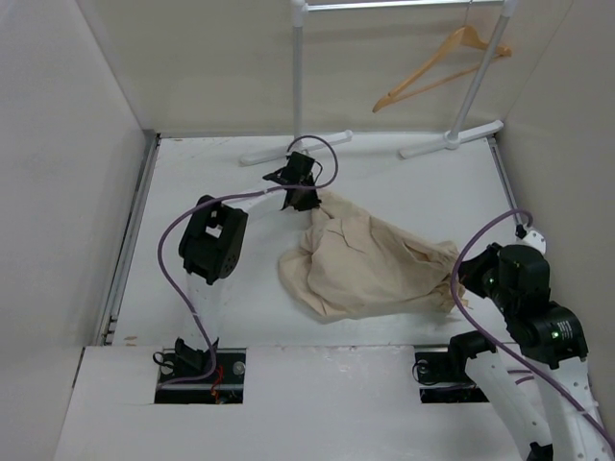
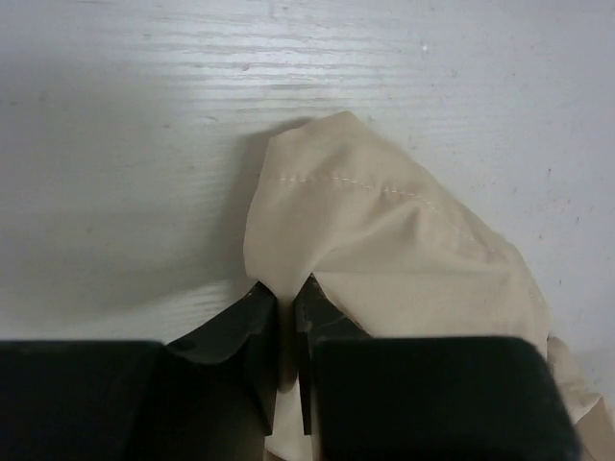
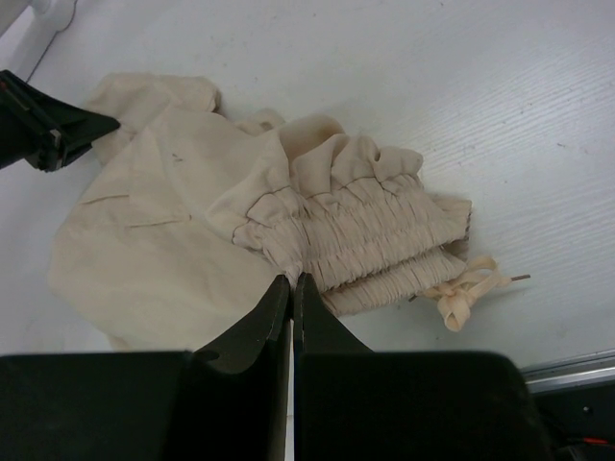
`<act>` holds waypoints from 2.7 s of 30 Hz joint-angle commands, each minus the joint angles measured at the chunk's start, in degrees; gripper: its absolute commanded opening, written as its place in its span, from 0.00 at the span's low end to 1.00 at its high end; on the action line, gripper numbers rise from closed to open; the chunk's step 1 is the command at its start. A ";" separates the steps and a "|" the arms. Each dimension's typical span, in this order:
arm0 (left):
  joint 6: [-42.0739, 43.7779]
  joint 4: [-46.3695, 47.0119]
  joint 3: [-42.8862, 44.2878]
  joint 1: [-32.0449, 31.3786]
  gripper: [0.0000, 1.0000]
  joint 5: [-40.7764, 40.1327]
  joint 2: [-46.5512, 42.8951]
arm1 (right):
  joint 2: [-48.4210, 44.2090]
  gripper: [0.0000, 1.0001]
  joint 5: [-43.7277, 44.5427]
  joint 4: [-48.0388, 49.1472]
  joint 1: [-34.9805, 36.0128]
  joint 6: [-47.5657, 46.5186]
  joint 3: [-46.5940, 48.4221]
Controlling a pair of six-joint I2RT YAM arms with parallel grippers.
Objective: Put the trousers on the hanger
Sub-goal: Flatten out the trousers at the center of the board.
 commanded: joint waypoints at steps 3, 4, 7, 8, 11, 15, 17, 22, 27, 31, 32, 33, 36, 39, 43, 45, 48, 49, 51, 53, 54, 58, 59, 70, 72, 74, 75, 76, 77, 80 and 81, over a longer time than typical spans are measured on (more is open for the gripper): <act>-3.37 -0.12 -6.41 6.45 0.06 -11.71 -25.06 | 0.92 0.00 -0.46 3.32 -0.19 -0.69 2.24; -3.46 -1.43 -7.12 8.38 0.06 -13.38 -30.17 | 1.27 0.00 -0.46 3.84 -0.45 -0.77 3.11; -3.38 -8.97 -6.34 15.23 0.06 -17.86 -43.27 | 2.41 0.00 0.07 5.77 -0.98 -0.77 6.54; -3.29 -11.52 -5.72 17.52 0.06 -18.92 -46.71 | 2.85 0.00 0.42 6.13 -1.24 -0.69 7.94; -3.20 -18.47 -3.35 24.03 0.06 -20.69 -54.11 | 3.99 0.00 1.30 6.83 -1.94 -0.77 12.34; -3.29 -27.52 0.07 32.64 0.06 -22.27 -60.79 | 4.26 0.00 1.74 6.49 -2.65 -0.86 19.45; -2.76 -31.22 1.57 36.77 0.06 -23.41 -62.81 | 4.09 0.00 2.27 6.13 -3.00 -1.12 23.15; -0.74 -35.19 -0.08 43.82 0.07 -23.33 -62.83 | 4.69 0.00 5.34 6.74 -3.96 -2.27 24.40; -0.56 -32.30 -2.20 42.60 0.07 -23.59 -55.11 | 11.53 0.00 5.61 17.35 -4.67 -0.69 17.73; 0.84 -29.39 4.79 40.31 0.07 -22.10 -39.86 | 20.75 0.00 4.82 26.58 -9.13 -1.21 15.35; 1.19 -29.48 7.53 39.87 0.07 -22.01 -35.88 | 23.65 0.00 4.03 29.13 -11.41 -1.13 14.99; 1.80 -29.83 11.12 39.35 0.07 -22.18 -30.97 | 26.90 0.00 3.33 31.51 -13.61 -0.78 14.73; 2.08 -31.75 22.46 38.02 0.11 -22.01 -19.00 | 38.06 0.00 0.60 35.39 -18.37 2.20 16.47; 2.42 -30.46 29.16 35.83 0.49 -19.56 -15.98 | 48.18 0.16 -1.06 35.05 -20.22 3.44 20.25; 3.04 -27.03 15.35 29.17 0.72 -14.89 -26.84 | 46.47 0.61 -1.52 30.74 -19.27 2.92 18.96; 1.99 -23.35 -1.32 22.85 0.69 -15.24 -37.02 | 40.15 0.68 0.41 31.88 -15.32 2.57 13.78; -5.98 -18.41 -25.78 11.17 0.50 -18.31 -52.41 | 30.92 0.46 2.00 29.26 -9.00 2.92 6.14; -9.75 -19.27 -32.02 7.04 0.42 -18.66 -56.11 | 27.76 0.32 2.18 27.68 -6.71 3.18 3.33; -19.49 -21.73 -42.13 -0.86 0.31 -18.58 -61.39 | 21.52 0.10 1.92 24.78 -2.67 4.84 -1.95; -27.07 -21.48 -49.72 -7.91 0.31 -18.05 -64.83 | 14.84 0.07 1.57 20.83 1.81 6.25 -6.87; -29.28 -20.00 -51.93 -10.03 0.34 -17.79 -65.63 | 11.67 0.09 2.17 18.20 4.01 6.95 -8.72; -33.17 -6.58 -58.09 -14.01 0.64 -15.69 -64.86 | 2.52 0.40 3.58 10.01 7.72 9.50 -13.57; -33.17 -3.41 -58.45 -13.40 0.68 -14.72 -63.19 | 0.94 0.49 4.02 9.48 9.03 10.81 -13.58; -33.34 17.63 -53.36 -11.46 0.51 -9.61 -38.75 | 12.51 0.63 -1.95 21.58 -7.80 13.38 -21.48; -33.78 16.93 -52.48 -11.37 0.30 -9.97 -38.21 | 16.37 0.64 -2.21 25.45 -13.00 13.11 -22.19; -33.87 14.48 -51.43 -11.37 0.18 -11.63 -41.18 | 21.90 0.63 -2.39 30.19 -15.82 12.68 -22.63; -33.61 11.68 -50.38 -11.37 0.14 -12.85 -43.55 | 25.58 0.62 -2.22 32.48 -16.88 12.59 -22.63; -33.26 7.48 -48.97 -11.29 0.12 -14.09 -46.19 | 29.18 0.59 -1.69 34.76 -17.58 12.67 -22.37; -32.65 2.56 -47.13 -11.11 0.11 -15.58 -48.65 | 33.22 0.54 -1.25 37.57 -18.11 12.85 -21.84; -29.84 -14.92 -39.15 -10.85 0.08 -19.71 -54.98 | 40.98 0.43 -0.11 41.72 -17.85 14.07 -20.26; -28.35 -20.54 -35.81 -11.11 0.08 -21.46 -56.39 | 43.17 0.39 0.16 42.60 -17.68 14.60 -19.47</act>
